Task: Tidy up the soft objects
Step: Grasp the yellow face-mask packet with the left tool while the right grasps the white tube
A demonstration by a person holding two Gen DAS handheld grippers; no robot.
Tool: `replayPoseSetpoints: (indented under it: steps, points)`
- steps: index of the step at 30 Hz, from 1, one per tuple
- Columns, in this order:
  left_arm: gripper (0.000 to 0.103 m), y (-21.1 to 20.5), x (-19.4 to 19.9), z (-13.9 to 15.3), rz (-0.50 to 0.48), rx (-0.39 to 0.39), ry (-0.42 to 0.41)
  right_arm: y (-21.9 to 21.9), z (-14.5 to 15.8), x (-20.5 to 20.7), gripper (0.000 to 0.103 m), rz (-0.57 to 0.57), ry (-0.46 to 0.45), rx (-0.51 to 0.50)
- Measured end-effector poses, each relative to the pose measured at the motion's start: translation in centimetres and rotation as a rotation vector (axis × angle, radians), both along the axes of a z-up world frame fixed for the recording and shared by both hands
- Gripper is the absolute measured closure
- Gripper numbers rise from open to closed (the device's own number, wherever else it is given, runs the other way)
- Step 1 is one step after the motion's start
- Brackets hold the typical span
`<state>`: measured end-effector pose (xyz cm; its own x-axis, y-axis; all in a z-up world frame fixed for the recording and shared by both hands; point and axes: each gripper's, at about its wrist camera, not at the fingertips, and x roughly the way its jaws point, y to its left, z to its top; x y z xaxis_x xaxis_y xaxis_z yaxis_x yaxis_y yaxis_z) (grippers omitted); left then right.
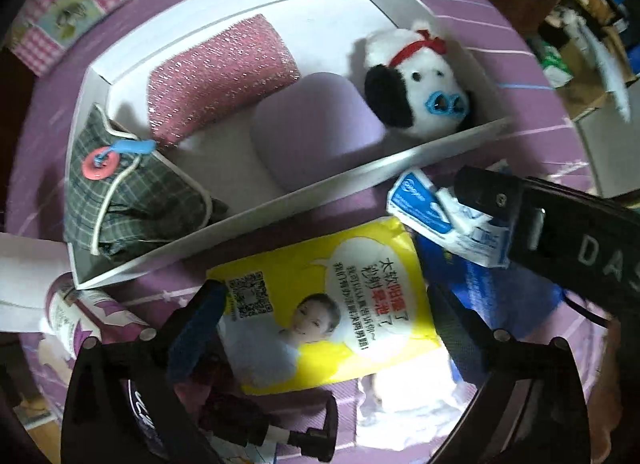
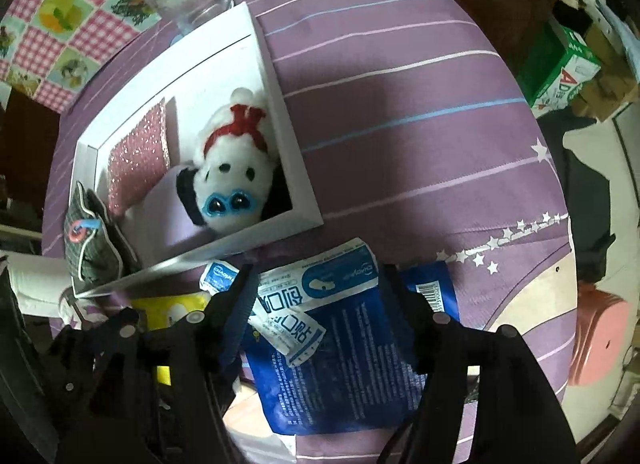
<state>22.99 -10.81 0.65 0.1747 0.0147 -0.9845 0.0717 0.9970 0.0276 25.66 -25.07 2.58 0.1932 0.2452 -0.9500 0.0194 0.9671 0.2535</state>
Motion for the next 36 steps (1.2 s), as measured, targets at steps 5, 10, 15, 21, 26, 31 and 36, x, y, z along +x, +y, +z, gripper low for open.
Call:
replayPoseSetpoints:
  steps: [5, 10, 15, 21, 26, 31, 36]
  points:
    - [0.011, 0.0, 0.0, 0.3, -0.006, -0.017, -0.006, 1.0, 0.0, -0.1, 0.037, 0.042, -0.005, -0.055]
    - [0.034, 1.2, -0.5, 2.1, -0.011, -0.105, 0.0, 1.8, -0.1, 0.1, 0.038, 0.073, -0.028, -0.124]
    - [0.049, 2.3, -0.7, 3.1, -0.029, -0.194, 0.025, 2.0, -0.1, 0.0, 0.059, 0.055, -0.027, -0.184]
    - [0.061, 4.1, -0.3, 3.3, -0.012, -0.31, 0.06, 0.5, 0.0, 0.0, 0.086, 0.0, -0.022, -0.163]
    - [0.071, 5.3, -1.0, 4.5, -0.017, -0.341, 0.042, 0.3, 0.9, 0.0, 0.098, 0.001, -0.047, -0.174]
    - [0.079, 6.0, -2.0, 6.0, -0.029, -0.363, 0.011, -0.1, 3.3, -0.4, 0.098, -0.008, -0.117, -0.151]
    - [0.085, 6.1, -2.4, 7.4, -0.037, -0.368, -0.04, 0.4, 5.2, -1.3, 0.098, 0.0, -0.177, -0.104]
